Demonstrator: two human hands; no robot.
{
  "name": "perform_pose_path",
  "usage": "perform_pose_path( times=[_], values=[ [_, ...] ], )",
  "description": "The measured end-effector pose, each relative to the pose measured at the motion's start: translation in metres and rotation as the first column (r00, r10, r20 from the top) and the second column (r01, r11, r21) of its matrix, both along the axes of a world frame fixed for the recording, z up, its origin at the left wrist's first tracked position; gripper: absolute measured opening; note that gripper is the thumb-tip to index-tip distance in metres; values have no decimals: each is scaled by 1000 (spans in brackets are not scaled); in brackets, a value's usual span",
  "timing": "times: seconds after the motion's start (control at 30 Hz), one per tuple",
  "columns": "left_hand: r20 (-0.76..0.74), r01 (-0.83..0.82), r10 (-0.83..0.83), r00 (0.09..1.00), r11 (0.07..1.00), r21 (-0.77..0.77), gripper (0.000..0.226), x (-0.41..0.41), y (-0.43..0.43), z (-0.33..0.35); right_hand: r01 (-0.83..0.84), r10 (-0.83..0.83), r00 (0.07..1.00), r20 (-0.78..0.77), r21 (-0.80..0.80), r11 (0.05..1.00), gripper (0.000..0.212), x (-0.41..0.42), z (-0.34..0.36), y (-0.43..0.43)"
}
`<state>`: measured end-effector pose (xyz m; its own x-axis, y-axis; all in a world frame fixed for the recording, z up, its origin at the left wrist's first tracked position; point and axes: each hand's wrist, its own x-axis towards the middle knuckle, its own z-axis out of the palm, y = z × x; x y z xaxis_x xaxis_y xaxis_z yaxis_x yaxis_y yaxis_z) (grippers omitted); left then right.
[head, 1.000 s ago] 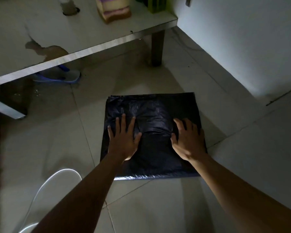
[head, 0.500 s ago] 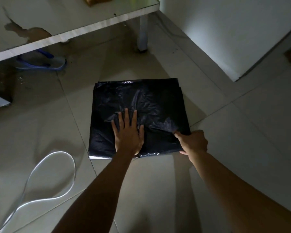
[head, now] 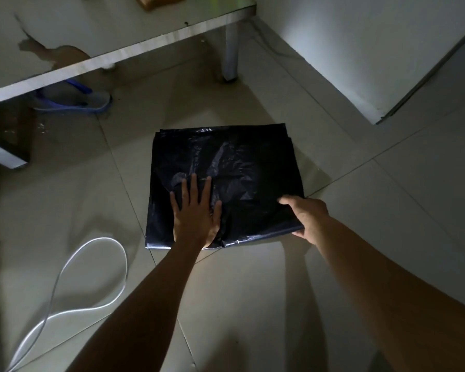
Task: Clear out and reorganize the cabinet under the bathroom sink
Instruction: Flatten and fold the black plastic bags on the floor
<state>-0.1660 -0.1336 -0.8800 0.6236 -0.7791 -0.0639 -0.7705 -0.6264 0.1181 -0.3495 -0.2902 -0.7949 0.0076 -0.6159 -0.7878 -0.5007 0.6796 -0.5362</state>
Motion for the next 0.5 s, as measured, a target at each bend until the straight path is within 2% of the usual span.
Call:
perform_pose_path(
  times=[0.13, 0.33, 0.4, 0.5],
  values=[
    [29, -2, 2, 1000, 1000, -18, 65, -1, 0, 0, -125, 125, 992, 1, 22, 992, 79, 4, 7, -16],
    [34, -7, 8, 999, 999, -36, 65, -1, 2, -3, -304, 304, 952, -24, -36, 952, 80, 27, 10, -33],
    [38, -6, 7, 999, 999, -40, 64, -2, 2, -3, -348, 348, 938, -7, -1, 938, 72, 33, 7, -41],
    [40, -8, 10, 999, 999, -37, 64, -2, 2, -3, -387, 386, 922, 24, 35, 922, 40, 41, 31, -37]
  ],
)
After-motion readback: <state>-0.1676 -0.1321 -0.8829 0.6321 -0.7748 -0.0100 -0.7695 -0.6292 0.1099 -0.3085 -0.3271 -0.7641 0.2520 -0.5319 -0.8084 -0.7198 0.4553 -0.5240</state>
